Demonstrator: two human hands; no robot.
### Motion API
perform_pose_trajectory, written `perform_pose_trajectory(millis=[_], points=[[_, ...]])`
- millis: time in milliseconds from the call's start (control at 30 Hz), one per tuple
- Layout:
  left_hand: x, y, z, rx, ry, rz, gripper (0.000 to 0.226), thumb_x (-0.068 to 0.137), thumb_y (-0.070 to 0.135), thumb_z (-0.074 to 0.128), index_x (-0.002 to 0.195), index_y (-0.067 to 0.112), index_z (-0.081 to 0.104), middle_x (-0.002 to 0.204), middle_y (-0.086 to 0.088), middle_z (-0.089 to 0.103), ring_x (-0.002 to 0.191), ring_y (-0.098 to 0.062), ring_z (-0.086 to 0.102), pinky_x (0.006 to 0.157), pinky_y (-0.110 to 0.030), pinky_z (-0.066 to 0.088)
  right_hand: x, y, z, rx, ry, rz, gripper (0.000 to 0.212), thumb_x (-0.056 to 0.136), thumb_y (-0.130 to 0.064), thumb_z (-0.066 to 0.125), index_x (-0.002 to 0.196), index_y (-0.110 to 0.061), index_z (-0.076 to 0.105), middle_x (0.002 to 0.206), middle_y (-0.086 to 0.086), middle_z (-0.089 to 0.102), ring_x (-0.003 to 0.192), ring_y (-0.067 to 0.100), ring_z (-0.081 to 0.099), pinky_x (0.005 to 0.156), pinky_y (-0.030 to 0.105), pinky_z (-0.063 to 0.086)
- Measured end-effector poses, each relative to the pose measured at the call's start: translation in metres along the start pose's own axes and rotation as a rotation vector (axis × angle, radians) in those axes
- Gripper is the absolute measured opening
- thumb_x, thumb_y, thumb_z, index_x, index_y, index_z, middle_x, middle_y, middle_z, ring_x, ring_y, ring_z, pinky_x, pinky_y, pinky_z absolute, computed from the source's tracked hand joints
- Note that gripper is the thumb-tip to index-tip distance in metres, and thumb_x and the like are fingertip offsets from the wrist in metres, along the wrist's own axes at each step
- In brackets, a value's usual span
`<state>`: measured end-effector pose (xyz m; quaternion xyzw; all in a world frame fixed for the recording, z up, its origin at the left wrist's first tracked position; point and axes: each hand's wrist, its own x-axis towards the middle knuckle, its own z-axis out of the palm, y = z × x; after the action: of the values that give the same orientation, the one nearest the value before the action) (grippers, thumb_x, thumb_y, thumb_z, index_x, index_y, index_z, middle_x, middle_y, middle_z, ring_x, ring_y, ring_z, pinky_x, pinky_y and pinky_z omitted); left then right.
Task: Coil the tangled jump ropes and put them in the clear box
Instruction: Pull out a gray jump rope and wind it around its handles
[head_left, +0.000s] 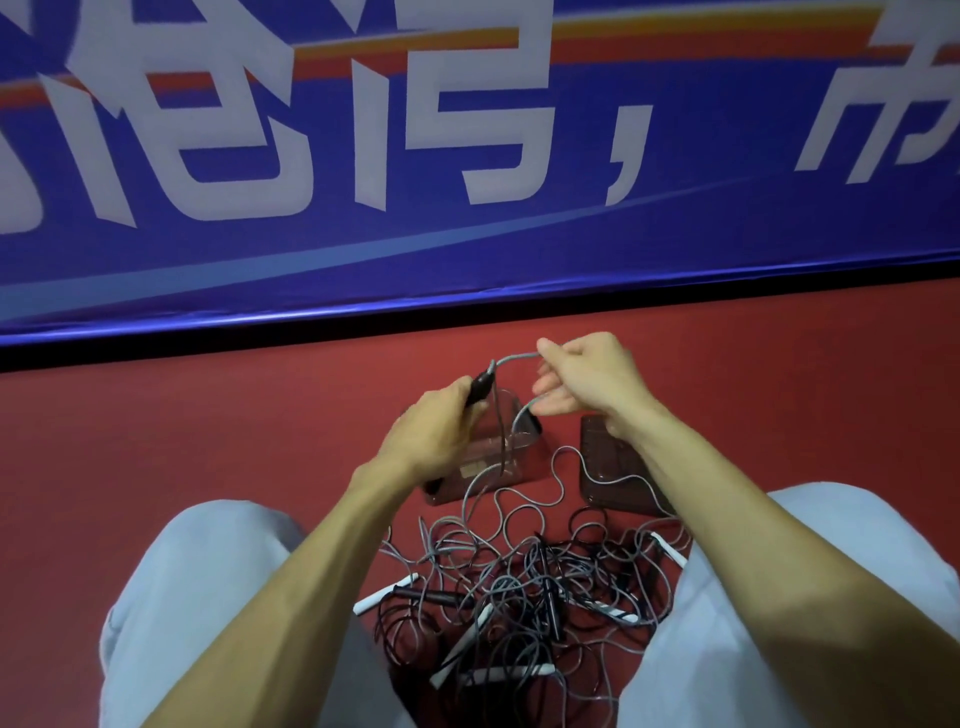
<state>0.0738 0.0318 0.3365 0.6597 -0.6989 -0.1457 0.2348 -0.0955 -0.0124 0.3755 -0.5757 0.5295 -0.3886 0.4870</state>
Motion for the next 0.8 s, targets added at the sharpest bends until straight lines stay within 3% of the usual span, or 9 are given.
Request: perform_pose_trajectory(millis=[100,167,233,333,400,467,533,667,800], points=[[-0.005,-0.001,-0.006,0.237,0.027,0.037,0.015,0.1,0.033,0.048,0.097,0.019,0.055,0.102,-0.009,0.067,0.093,-0.038,0.062,0.065,-0.037,0.04,-0.004,0.002,-0.001,-0.386,0.08,-0.263,0.043,0.096,-0.034,0.056,0.065,-0.006,0.066,0.047,0.002,0.062,0.042,0.016,0.062,0.042,0.019,0.044],[-0.008,0.002,-0.008,0.329,0.044,0.109,0.021,0.098,0.036,0.05,0.11,0.024,0.063,0.102,-0.003,0.065,0.098,-0.033,0.062,0.065,-0.034,0.035,-0.003,0.004,0.006,-0.453,0.139,-0.505,0.036,0.093,-0.035,0.058,0.067,-0.013,0.067,0.055,-0.002,0.064,0.054,0.01,0.062,0.054,0.018,0.044],[-0.011,0.006,-0.009,0.366,0.073,0.167,0.027,0.097,0.038,0.051,0.119,0.028,0.063,0.093,0.003,0.054,0.098,-0.029,0.061,0.065,-0.032,0.034,0.0,0.007,0.014,-0.449,0.07,-0.617,0.025,0.094,-0.032,0.057,0.077,-0.015,0.068,0.074,-0.006,0.07,0.073,0.007,0.063,0.07,0.018,0.045],[-0.012,0.006,-0.012,0.365,0.128,0.201,0.03,0.098,0.037,0.05,0.123,0.027,0.062,0.091,0.003,0.048,0.096,-0.026,0.058,0.064,-0.032,0.034,0.008,0.017,0.017,-0.552,-0.119,-0.463,0.028,0.098,-0.035,0.049,0.078,-0.023,0.066,0.073,-0.012,0.064,0.072,0.006,0.057,0.069,0.021,0.041],[-0.012,0.004,-0.013,0.388,0.16,0.208,0.031,0.098,0.033,0.05,0.126,0.027,0.061,0.096,0.001,0.05,0.099,-0.025,0.055,0.067,-0.032,0.035,0.011,0.023,0.016,-0.6,-0.235,-0.295,0.043,0.1,-0.043,0.042,0.074,-0.015,0.062,0.069,0.0,0.063,0.067,0.013,0.055,0.068,0.028,0.04],[-0.012,0.001,-0.014,0.435,0.158,0.199,0.031,0.099,0.03,0.049,0.128,0.025,0.06,0.1,-0.001,0.05,0.102,-0.024,0.052,0.068,-0.031,0.034,0.008,0.023,0.017,-0.421,-0.369,-0.115,0.054,0.1,-0.049,0.038,0.076,-0.007,0.062,0.069,0.008,0.067,0.067,0.017,0.064,0.063,0.031,0.045],[-0.012,0.001,-0.015,0.443,0.149,0.166,0.027,0.1,0.029,0.046,0.122,0.019,0.058,0.101,-0.004,0.048,0.1,-0.027,0.052,0.068,-0.033,0.032,0.002,0.019,0.019,-0.197,-0.443,-0.036,0.051,0.1,-0.048,0.039,0.068,-0.011,0.054,0.056,0.005,0.06,0.067,0.024,0.069,0.055,0.026,0.045],[-0.016,0.01,-0.01,0.303,0.065,0.165,0.015,0.101,0.03,0.042,0.098,0.016,0.042,0.093,-0.003,0.044,0.091,-0.03,0.052,0.067,-0.038,0.038,-0.003,0.009,0.02,0.103,-0.378,-0.051,0.046,0.099,-0.025,0.052,0.056,-0.014,0.039,0.041,0.002,0.03,0.044,0.023,0.059,0.048,0.03,0.053],[-0.014,0.021,-0.001,-0.1,0.033,0.109,0.008,0.09,0.021,0.052,0.089,0.014,0.047,0.079,-0.004,0.057,0.074,-0.028,0.053,0.069,-0.042,0.045,-0.003,0.002,0.014,0.154,-0.194,-0.099,0.043,0.096,-0.016,0.054,0.056,-0.013,0.04,0.039,0.0,0.035,0.034,0.015,0.047,0.031,0.018,0.028]])
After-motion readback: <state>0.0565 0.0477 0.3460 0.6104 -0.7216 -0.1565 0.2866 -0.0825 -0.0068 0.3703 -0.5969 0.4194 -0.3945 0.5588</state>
